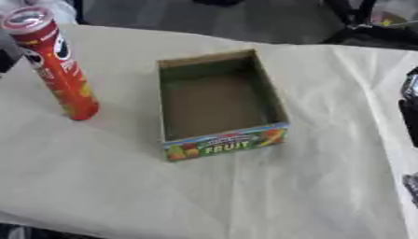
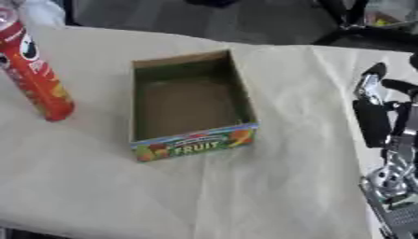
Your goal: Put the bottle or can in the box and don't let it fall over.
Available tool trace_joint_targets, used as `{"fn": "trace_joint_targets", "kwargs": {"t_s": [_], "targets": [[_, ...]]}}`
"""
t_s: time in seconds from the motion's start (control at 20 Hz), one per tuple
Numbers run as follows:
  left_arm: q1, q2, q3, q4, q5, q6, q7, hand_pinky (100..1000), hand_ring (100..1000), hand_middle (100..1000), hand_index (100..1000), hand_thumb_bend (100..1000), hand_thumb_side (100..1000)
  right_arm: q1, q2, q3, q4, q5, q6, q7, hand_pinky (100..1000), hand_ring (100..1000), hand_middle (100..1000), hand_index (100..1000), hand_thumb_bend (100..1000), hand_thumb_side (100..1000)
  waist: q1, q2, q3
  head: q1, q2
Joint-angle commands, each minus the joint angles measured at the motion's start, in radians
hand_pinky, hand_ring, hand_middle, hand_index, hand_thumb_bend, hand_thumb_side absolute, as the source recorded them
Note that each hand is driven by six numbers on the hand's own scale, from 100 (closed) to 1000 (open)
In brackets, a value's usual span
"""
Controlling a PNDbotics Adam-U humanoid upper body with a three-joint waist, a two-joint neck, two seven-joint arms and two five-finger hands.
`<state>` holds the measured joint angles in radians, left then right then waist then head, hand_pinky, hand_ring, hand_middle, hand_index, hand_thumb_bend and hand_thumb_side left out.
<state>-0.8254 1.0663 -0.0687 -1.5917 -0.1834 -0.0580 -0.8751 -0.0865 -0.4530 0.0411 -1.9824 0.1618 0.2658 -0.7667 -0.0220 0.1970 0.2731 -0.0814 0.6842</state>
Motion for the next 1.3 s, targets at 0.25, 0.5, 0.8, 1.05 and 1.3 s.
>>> {"fn": "trace_joint_targets", "kwargs": {"t_s": [0.25,0.5,0.8,1.05,1.3], "targets": [[-0.16,-0.081,-0.048,0.195,-0.104,-0.029,-0.031,735,844,845,874,100,821,0.0,-0.025,0.0,-0.018,-0.003,0.005,0.0,391,707,902,952,100,659,0.004,-0.027,0.0,0.039,-0.006],[-0.223,-0.135,-0.077,0.271,-0.106,-0.06,-0.032,732,839,844,874,100,851,0.001,-0.027,0.001,-0.018,-0.005,0.006,0.002,390,707,902,951,100,659,0.002,-0.031,-0.003,0.086,-0.037],[-0.29,-0.19,-0.096,0.334,-0.116,-0.078,-0.032,734,841,840,871,100,871,0.003,-0.029,0.004,-0.018,-0.008,0.006,0.008,390,707,902,951,100,657,-0.003,-0.033,-0.003,0.077,-0.081],[-0.342,-0.238,-0.101,0.36,-0.124,-0.096,-0.032,732,837,836,864,100,845,0.002,-0.028,0.006,-0.018,-0.012,0.007,0.01,388,707,902,951,100,659,-0.006,-0.029,-0.011,0.069,-0.103],[-0.379,-0.284,-0.11,0.392,-0.139,-0.113,-0.032,730,833,834,862,100,848,-0.002,-0.028,0.008,-0.018,-0.016,0.007,0.011,387,707,902,951,100,661,-0.013,-0.023,-0.023,0.067,-0.119]]}}
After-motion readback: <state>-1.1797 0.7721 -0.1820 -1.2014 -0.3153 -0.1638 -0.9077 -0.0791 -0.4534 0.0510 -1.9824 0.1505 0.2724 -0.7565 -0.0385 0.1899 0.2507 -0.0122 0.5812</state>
